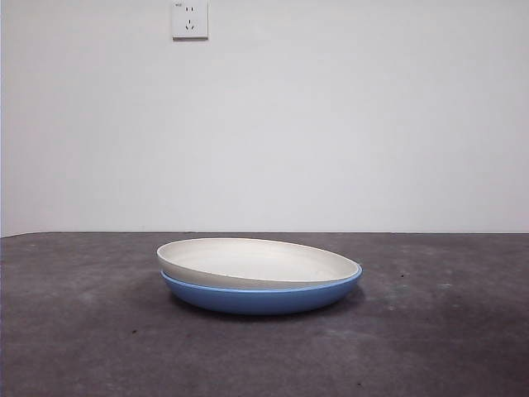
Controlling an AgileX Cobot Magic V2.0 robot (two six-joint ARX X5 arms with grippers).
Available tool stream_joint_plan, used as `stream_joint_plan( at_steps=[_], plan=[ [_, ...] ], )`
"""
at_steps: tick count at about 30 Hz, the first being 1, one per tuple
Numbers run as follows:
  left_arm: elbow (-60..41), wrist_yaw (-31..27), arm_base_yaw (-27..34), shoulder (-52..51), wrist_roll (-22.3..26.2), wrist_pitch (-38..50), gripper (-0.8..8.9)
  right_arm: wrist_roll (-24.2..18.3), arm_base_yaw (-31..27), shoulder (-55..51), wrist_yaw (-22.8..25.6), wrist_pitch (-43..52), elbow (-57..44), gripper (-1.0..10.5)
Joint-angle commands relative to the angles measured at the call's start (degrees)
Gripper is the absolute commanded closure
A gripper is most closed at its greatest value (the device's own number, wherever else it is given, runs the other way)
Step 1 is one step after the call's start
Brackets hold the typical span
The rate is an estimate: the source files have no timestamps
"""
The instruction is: Pick up the white plate, put it on the blue plate, put it on desk
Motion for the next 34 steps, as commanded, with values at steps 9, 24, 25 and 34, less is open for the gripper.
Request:
stream_joint_plan(
  at_steps=[9,24,25,34],
  plan=[
    [-1.2,-0.2,0.1,-0.1,-0.2,-0.3,8.04,2.0,-0.1,-0.1,0.3,-6.6,-0.5,9.4],
    [-1.2,-0.2,0.1,-0.1,-0.2,-0.3,8.04,2.1,0.0,-0.1,0.1,-6.0,-0.5,9.4],
    [-1.2,-0.2,0.1,-0.1,-0.2,-0.3,8.04,2.1,0.0,-0.1,0.1,-6.0,-0.5,9.4],
    [-1.2,-0.2,0.1,-0.1,-0.2,-0.2,8.04,2.1,0.0,-0.1,0.1,-6.0,-0.5,9.4]
  ],
)
